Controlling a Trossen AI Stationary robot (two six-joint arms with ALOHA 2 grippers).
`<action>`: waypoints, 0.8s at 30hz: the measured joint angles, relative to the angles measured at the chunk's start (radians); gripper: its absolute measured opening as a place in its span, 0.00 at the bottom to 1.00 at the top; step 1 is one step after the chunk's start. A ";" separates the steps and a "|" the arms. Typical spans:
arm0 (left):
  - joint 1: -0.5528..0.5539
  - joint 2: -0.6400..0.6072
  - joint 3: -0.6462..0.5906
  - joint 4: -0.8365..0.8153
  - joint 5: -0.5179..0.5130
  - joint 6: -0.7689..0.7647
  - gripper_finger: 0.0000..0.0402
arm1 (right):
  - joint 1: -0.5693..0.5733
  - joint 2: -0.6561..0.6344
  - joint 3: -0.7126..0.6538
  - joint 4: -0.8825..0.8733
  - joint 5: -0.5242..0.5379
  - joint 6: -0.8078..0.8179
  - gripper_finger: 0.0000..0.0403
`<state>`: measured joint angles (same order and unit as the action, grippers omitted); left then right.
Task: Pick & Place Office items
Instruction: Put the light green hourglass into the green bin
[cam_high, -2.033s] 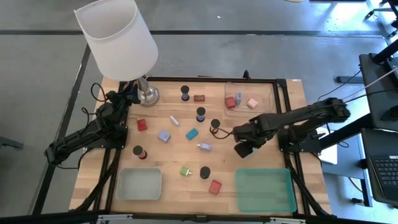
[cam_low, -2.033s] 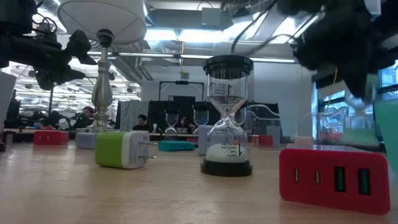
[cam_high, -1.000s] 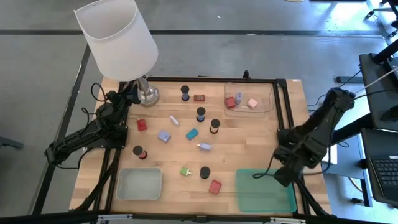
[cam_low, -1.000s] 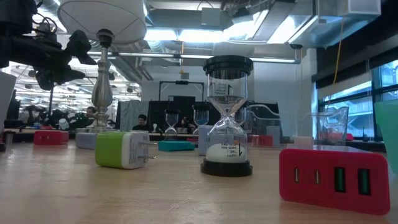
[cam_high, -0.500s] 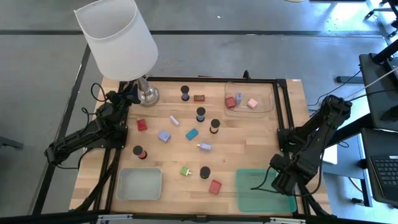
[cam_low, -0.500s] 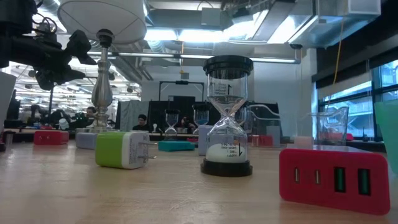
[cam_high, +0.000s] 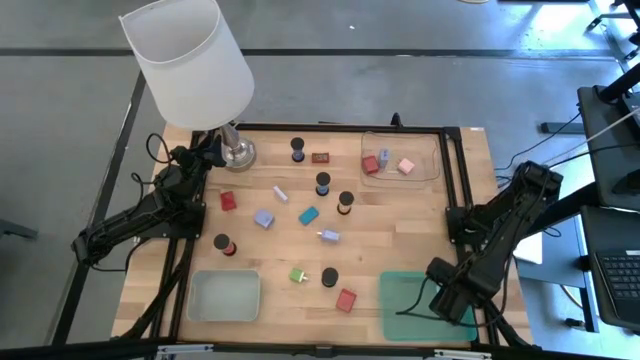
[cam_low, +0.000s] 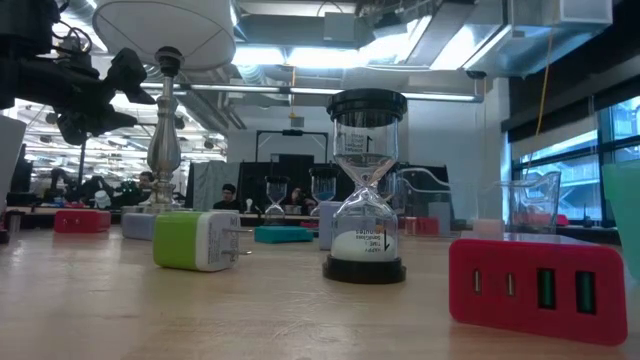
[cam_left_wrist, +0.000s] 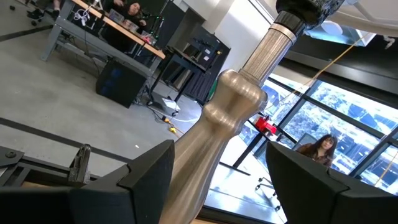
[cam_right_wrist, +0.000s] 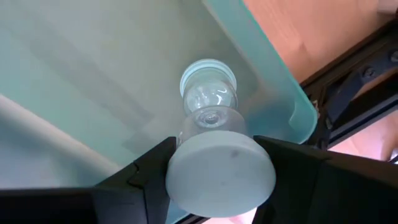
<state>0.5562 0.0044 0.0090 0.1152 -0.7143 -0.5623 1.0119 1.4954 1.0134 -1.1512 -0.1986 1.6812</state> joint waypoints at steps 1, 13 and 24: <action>0.000 0.000 0.000 0.000 0.000 0.000 0.62 | 0.000 0.003 0.000 0.004 0.000 -0.008 0.51; 0.000 0.000 0.000 0.000 0.000 0.000 0.62 | 0.000 0.004 0.000 0.007 0.087 -0.069 0.57; 0.000 0.000 0.000 0.000 0.000 0.000 0.62 | -0.013 -0.012 0.000 -0.019 0.029 -0.075 0.66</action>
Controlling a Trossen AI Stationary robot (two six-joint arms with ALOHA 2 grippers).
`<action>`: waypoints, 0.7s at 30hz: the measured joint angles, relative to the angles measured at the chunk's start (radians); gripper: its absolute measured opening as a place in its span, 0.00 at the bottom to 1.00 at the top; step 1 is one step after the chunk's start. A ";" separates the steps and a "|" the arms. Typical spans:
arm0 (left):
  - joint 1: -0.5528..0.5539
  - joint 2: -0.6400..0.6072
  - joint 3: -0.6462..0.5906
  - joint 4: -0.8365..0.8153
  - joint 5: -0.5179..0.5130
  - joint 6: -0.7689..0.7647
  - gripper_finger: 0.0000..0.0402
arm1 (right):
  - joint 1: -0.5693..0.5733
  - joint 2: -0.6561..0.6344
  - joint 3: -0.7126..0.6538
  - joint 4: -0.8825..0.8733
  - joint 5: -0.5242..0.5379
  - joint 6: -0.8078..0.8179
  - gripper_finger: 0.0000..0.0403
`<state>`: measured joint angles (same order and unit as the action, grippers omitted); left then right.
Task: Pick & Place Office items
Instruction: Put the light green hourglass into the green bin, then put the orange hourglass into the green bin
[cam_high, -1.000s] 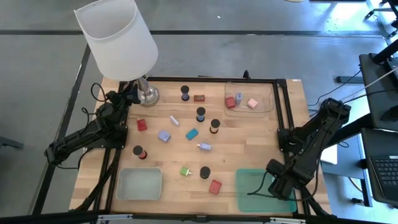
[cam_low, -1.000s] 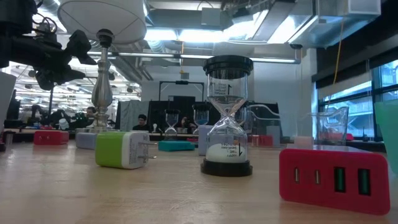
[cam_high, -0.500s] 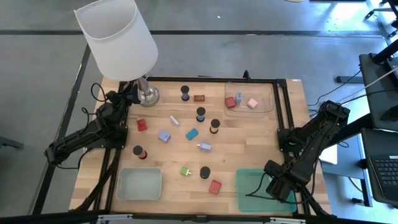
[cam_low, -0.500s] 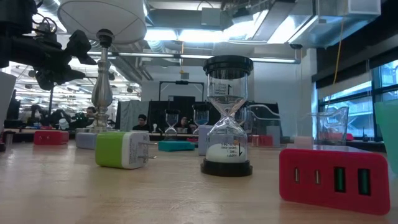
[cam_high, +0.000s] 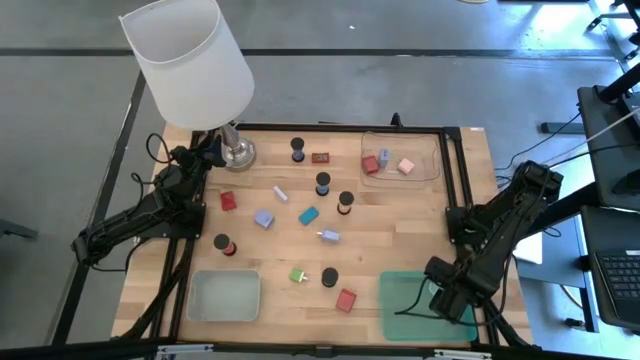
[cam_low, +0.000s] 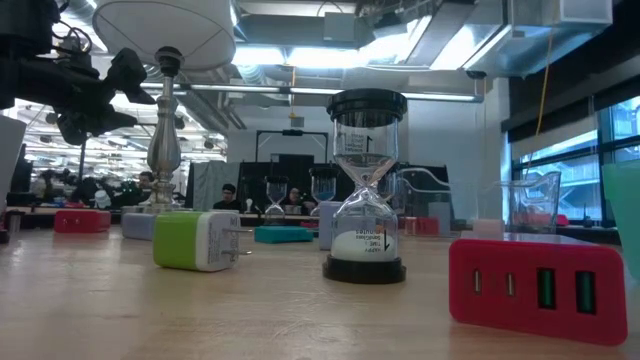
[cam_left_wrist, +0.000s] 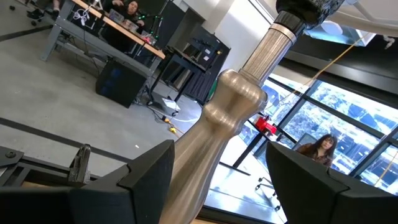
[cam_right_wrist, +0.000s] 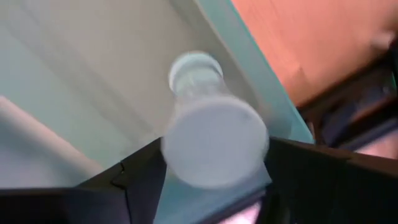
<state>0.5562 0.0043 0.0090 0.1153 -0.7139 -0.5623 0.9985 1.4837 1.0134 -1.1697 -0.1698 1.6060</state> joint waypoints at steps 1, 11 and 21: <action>0.000 0.000 0.000 0.000 0.000 0.000 0.62 | -0.003 -0.010 0.000 -0.007 -0.019 0.000 0.66; 0.000 0.000 0.000 0.000 0.000 0.000 0.62 | -0.013 -0.214 0.000 -0.013 0.127 0.011 0.68; 0.000 0.000 0.000 0.000 0.000 0.000 0.62 | -0.183 -0.291 0.000 -0.011 0.786 0.068 0.68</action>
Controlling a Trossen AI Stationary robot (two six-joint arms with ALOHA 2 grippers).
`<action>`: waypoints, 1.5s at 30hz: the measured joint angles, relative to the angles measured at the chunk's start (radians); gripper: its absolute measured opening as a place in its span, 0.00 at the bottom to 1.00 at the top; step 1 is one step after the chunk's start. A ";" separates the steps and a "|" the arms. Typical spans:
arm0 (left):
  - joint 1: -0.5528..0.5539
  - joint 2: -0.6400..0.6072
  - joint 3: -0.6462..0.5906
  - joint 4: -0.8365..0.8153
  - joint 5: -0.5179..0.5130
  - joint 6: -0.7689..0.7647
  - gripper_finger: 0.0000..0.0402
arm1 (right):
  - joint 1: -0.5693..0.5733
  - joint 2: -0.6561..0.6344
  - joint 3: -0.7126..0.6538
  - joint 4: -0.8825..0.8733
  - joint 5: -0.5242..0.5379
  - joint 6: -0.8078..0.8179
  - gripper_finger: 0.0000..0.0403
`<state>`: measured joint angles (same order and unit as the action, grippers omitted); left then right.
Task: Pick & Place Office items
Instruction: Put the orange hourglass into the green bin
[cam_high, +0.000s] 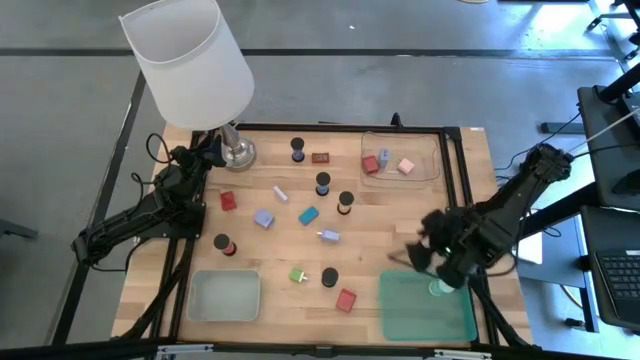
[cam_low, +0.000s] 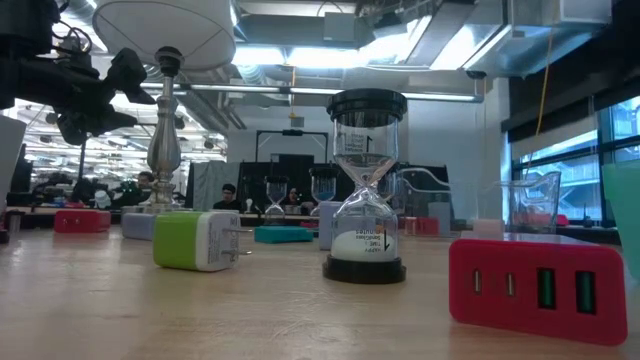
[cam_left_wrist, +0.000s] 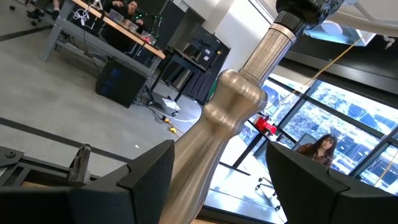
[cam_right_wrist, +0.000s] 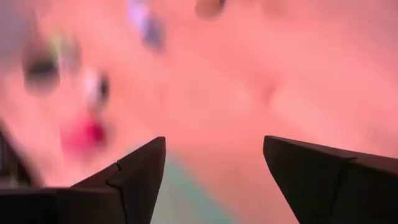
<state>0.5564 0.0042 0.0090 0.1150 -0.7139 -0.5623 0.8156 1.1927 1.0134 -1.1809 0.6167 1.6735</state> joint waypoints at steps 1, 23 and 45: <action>0.000 0.000 0.000 0.000 0.000 0.000 0.62 | -0.033 0.000 0.000 0.007 0.044 0.009 0.68; 0.000 0.000 0.000 -0.007 0.000 0.000 0.62 | -0.569 0.158 0.000 0.620 -0.160 -0.309 0.68; 0.000 0.000 0.000 -0.007 0.000 0.000 0.62 | -0.767 0.296 0.114 0.619 -0.325 -0.348 0.99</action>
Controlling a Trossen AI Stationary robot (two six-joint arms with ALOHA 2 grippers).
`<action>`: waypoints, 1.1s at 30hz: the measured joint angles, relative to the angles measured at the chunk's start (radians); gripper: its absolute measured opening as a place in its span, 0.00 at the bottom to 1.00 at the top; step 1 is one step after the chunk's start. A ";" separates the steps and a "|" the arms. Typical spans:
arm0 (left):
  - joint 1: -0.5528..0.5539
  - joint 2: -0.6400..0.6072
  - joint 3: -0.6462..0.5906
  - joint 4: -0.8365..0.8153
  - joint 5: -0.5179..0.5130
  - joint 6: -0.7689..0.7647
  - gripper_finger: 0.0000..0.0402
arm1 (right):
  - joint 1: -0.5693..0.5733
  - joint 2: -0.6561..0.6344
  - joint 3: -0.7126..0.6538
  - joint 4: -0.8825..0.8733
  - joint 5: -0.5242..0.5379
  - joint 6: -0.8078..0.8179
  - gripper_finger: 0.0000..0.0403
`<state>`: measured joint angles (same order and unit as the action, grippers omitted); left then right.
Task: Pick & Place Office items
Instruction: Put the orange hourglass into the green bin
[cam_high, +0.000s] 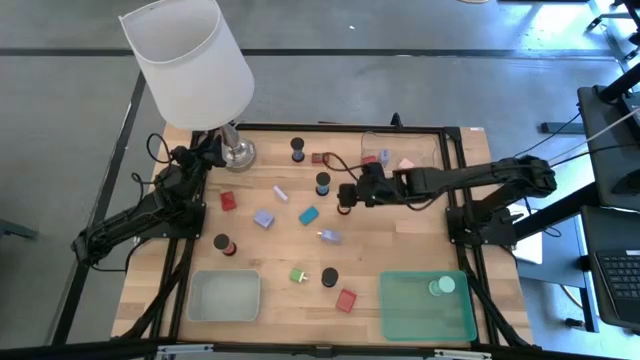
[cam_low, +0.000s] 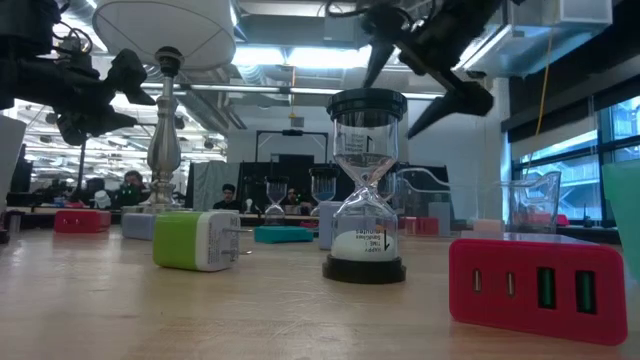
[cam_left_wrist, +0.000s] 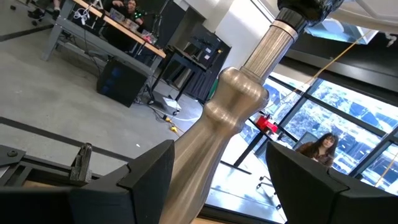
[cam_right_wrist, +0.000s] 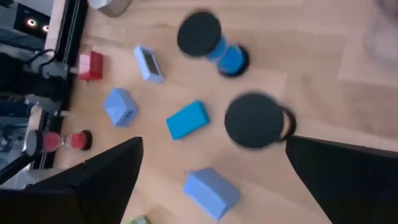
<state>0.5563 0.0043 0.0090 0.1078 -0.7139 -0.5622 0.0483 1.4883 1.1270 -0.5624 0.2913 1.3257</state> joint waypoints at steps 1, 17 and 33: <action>0.000 0.000 0.000 0.000 0.000 0.000 0.62 | -0.010 0.010 0.027 -0.031 0.000 -0.012 0.99; 0.000 0.000 0.000 0.000 0.000 0.000 0.62 | -0.100 0.261 0.419 -0.441 -0.046 -0.053 0.99; 0.000 0.000 0.000 0.000 0.000 0.000 0.62 | -0.106 0.371 0.421 -0.452 -0.127 -0.025 0.99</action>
<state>0.5561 0.0044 0.0090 0.1078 -0.7136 -0.5622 -0.0574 1.8598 1.5478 -1.0141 0.1638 1.3010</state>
